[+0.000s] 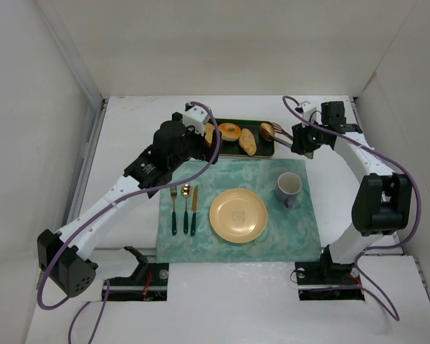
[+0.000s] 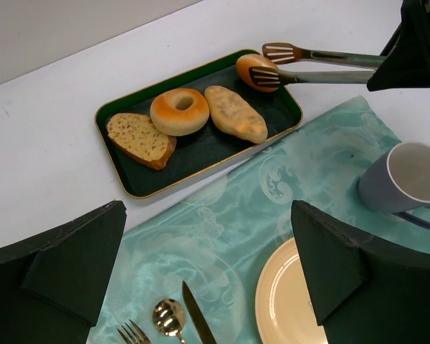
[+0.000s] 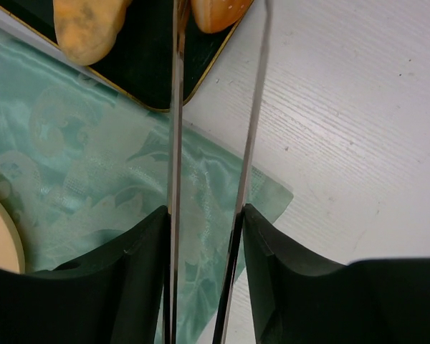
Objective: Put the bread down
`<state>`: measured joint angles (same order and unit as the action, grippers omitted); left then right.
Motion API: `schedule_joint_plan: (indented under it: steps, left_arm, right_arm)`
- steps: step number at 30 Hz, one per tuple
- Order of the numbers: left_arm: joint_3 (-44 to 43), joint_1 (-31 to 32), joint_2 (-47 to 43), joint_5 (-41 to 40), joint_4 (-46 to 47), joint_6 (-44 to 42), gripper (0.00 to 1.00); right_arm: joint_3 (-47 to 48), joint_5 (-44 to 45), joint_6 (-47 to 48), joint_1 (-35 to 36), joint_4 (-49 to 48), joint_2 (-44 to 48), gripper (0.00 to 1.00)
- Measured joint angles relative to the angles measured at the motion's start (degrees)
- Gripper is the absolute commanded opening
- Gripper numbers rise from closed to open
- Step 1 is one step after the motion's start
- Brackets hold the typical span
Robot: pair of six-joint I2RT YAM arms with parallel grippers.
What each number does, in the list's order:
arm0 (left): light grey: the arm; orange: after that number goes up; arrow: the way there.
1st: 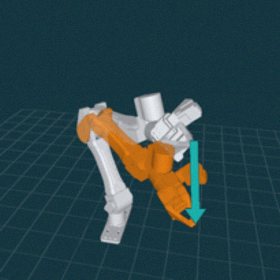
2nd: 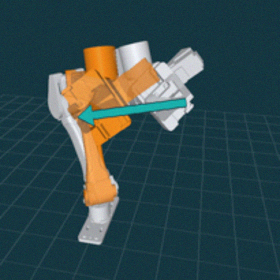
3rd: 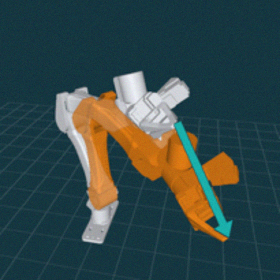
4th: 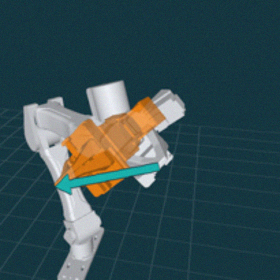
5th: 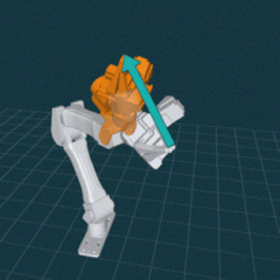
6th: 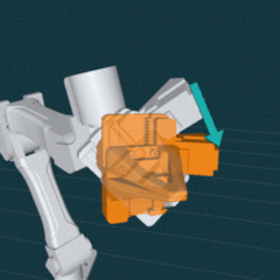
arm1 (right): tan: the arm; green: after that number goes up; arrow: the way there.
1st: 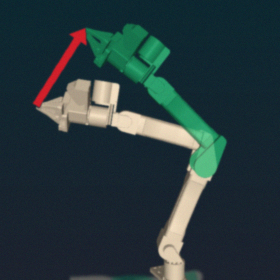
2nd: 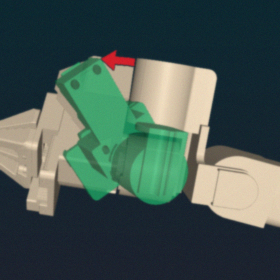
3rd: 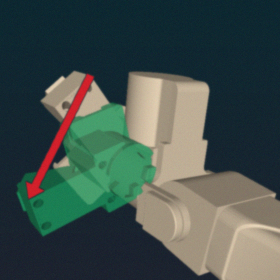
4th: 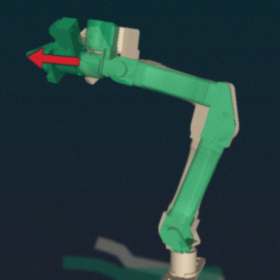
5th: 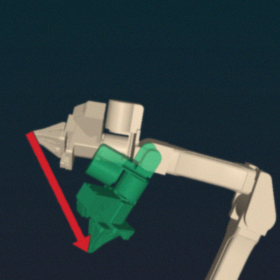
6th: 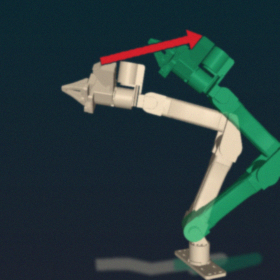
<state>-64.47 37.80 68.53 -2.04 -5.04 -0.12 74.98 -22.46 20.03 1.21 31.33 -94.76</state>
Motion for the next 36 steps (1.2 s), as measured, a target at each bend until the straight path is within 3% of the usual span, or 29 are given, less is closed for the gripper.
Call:
schedule_joint_plan:
  steps: [8,13,21,28,36]
  left_arm:
    - [0.00,0.00,0.00,0.00,0.00,0.00,1.00]
    - [0.00,0.00,0.00,0.02,0.00,0.00,1.00]
    - [0.00,0.00,0.00,-0.42,0.00,0.00,1.00]
    - [0.00,0.00,-0.02,-2.21,0.00,0.00,1.00]
    - [0.00,0.00,-0.11,-5.55,0.02,0.00,1.00]
  right_arm:
    - [0.00,0.22,-0.09,0.00,0.22,-0.57,0.34]
    - [0.00,0.20,0.07,0.00,0.39,0.31,0.33]
    - [0.02,-5.49,3.10,0.07,5.18,13.31,0.33]
    - [-0.63,-13.53,14.67,5.16,17.88,24.70,0.33]
    - [-6.73,-16.11,29.97,11.63,32.37,27.12,0.33]
